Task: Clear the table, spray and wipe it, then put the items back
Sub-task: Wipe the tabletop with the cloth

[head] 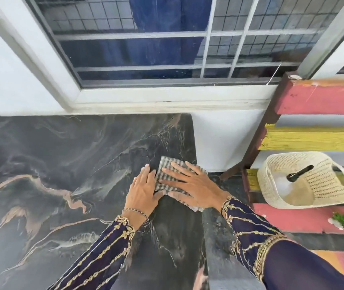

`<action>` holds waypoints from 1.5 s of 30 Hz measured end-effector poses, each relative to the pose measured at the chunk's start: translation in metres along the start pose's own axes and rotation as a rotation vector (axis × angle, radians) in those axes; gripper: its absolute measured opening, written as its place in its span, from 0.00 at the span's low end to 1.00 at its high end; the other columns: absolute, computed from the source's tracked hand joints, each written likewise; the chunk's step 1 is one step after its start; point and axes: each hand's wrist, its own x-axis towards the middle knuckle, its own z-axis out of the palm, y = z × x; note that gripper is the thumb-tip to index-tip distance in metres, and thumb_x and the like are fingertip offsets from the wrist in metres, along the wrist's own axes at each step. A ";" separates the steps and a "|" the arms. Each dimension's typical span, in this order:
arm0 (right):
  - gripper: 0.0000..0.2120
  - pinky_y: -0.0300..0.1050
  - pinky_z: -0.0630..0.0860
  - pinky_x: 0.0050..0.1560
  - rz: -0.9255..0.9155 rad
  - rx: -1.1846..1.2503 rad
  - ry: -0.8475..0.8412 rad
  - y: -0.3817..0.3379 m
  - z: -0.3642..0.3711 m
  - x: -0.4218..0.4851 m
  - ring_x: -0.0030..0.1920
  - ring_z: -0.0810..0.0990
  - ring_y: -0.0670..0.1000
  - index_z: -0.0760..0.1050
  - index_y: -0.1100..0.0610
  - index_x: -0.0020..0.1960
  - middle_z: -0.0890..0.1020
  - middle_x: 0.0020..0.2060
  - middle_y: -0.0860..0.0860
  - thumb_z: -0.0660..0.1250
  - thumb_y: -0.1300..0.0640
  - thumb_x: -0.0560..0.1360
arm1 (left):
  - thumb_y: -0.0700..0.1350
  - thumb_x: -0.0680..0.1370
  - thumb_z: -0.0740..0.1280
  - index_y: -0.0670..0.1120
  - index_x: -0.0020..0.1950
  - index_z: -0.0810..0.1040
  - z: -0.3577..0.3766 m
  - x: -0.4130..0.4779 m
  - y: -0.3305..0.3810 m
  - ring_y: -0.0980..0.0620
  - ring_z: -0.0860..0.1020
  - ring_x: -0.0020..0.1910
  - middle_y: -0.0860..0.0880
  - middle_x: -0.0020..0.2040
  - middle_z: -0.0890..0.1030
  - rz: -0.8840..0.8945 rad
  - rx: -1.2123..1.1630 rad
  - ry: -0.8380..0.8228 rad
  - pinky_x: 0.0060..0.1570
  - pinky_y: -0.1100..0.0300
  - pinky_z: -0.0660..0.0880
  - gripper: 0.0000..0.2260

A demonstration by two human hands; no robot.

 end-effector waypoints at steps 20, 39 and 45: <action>0.26 0.53 0.34 0.80 -0.045 0.059 -0.049 0.111 -0.032 0.107 0.82 0.39 0.45 0.49 0.34 0.80 0.47 0.82 0.38 0.41 0.34 0.82 | 0.70 0.52 0.76 0.36 0.77 0.45 -0.033 0.087 -0.004 0.33 0.49 0.76 0.35 0.77 0.49 -0.366 0.227 -0.352 0.69 0.38 0.65 0.69; 0.29 0.59 0.37 0.80 0.553 0.133 0.052 0.090 -0.027 0.138 0.82 0.40 0.50 0.45 0.39 0.82 0.44 0.83 0.43 0.42 0.34 0.83 | 0.70 0.49 0.77 0.38 0.76 0.49 -0.032 0.082 -0.004 0.35 0.52 0.75 0.38 0.76 0.52 -0.364 0.181 -0.301 0.67 0.38 0.68 0.69; 0.31 0.58 0.42 0.81 0.638 0.286 0.002 0.069 -0.030 0.105 0.81 0.34 0.55 0.42 0.45 0.83 0.38 0.82 0.49 0.44 0.36 0.84 | 0.70 0.50 0.77 0.37 0.77 0.49 -0.033 0.080 -0.006 0.36 0.53 0.75 0.38 0.76 0.53 -0.355 0.164 -0.286 0.68 0.38 0.66 0.68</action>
